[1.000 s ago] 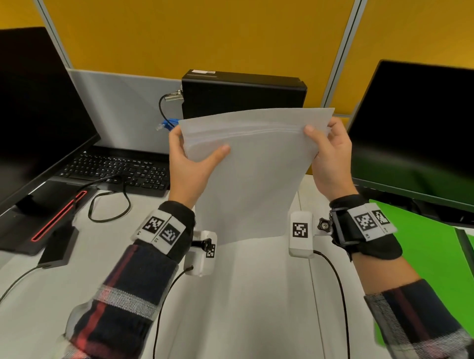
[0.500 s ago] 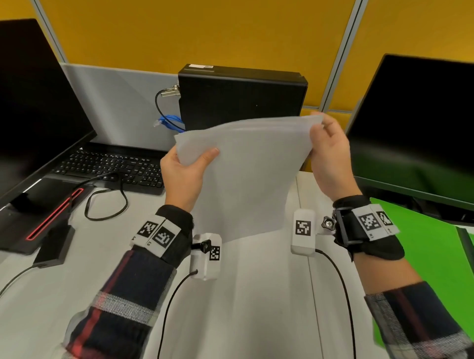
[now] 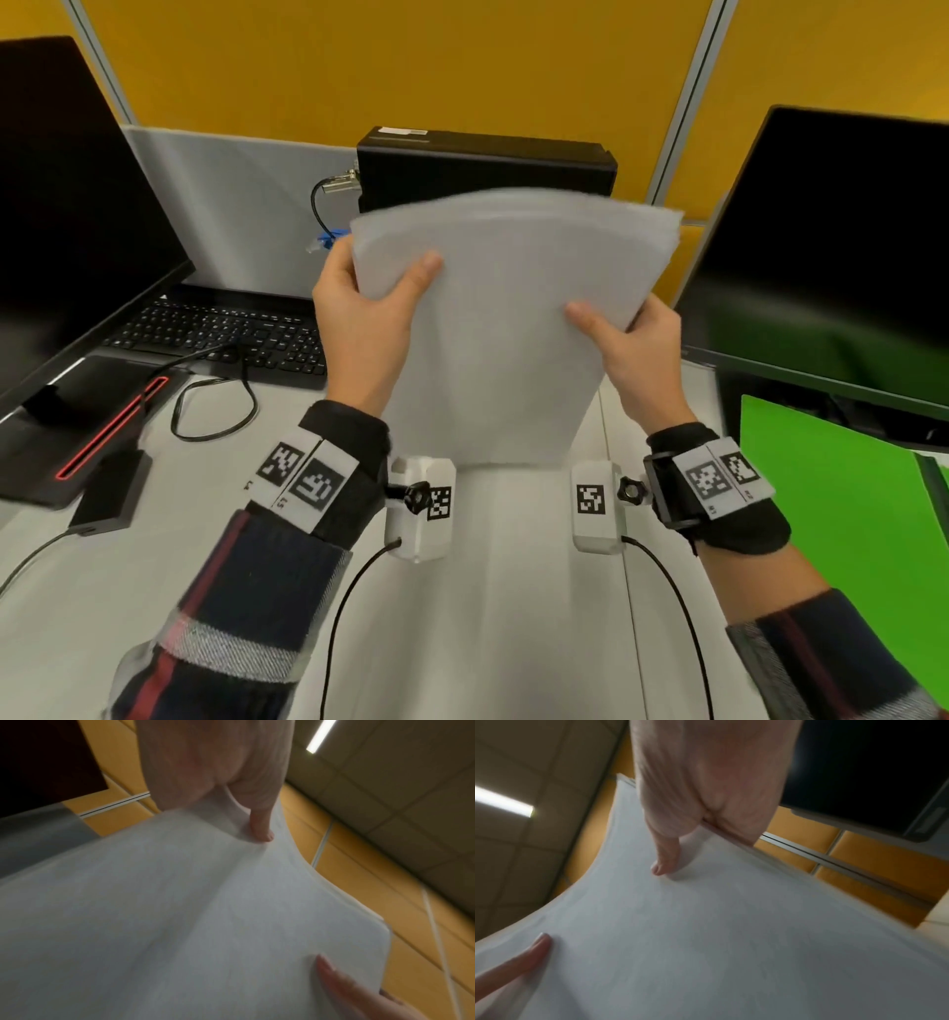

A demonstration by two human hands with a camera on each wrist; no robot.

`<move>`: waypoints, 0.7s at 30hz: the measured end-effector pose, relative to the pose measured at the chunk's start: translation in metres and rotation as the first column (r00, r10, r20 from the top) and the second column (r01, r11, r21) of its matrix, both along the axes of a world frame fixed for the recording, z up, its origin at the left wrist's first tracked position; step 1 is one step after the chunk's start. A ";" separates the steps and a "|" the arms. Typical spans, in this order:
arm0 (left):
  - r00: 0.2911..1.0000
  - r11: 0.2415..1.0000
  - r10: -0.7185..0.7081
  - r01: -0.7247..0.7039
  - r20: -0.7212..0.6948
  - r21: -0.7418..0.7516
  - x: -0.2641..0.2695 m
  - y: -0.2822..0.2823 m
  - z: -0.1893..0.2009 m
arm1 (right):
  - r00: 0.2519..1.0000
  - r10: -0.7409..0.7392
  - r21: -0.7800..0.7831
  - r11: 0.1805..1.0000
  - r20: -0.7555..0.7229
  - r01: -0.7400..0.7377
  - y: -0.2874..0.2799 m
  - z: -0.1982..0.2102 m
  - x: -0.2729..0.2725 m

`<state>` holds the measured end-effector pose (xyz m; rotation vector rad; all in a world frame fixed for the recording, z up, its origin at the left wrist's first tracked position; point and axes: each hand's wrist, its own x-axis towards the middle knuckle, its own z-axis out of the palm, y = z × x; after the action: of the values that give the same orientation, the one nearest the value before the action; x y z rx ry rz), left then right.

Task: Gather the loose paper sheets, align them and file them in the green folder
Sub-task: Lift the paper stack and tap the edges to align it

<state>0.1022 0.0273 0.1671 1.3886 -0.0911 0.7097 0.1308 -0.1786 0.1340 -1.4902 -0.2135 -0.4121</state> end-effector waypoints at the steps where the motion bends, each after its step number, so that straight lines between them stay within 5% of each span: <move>1: 0.997 1.000 -0.020 0.019 -0.072 -0.011 0.002 0.002 -0.009 | 0.999 0.020 -0.027 0.999 -0.037 -0.021 -0.001 -0.007 -0.001; 6: 0.947 0.996 -0.087 0.079 -0.311 -0.036 -0.001 0.008 -0.050 | 0.964 0.131 0.038 0.991 -0.231 -0.126 -0.002 -0.037 0.001; 13: 0.956 0.992 -0.121 0.125 -0.267 -0.003 -0.003 0.017 -0.046 | 0.981 0.101 0.080 0.993 -0.168 -0.089 0.000 -0.029 0.000; 21: 0.893 0.983 -0.156 0.181 -0.422 0.019 -0.010 0.018 -0.084 | 0.945 0.138 0.031 0.990 -0.295 -0.135 -0.001 -0.056 -0.008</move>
<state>0.0918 0.0457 0.0836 1.5405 0.1082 0.2536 0.1226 -0.1798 0.0779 -1.4969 -0.0743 -0.0742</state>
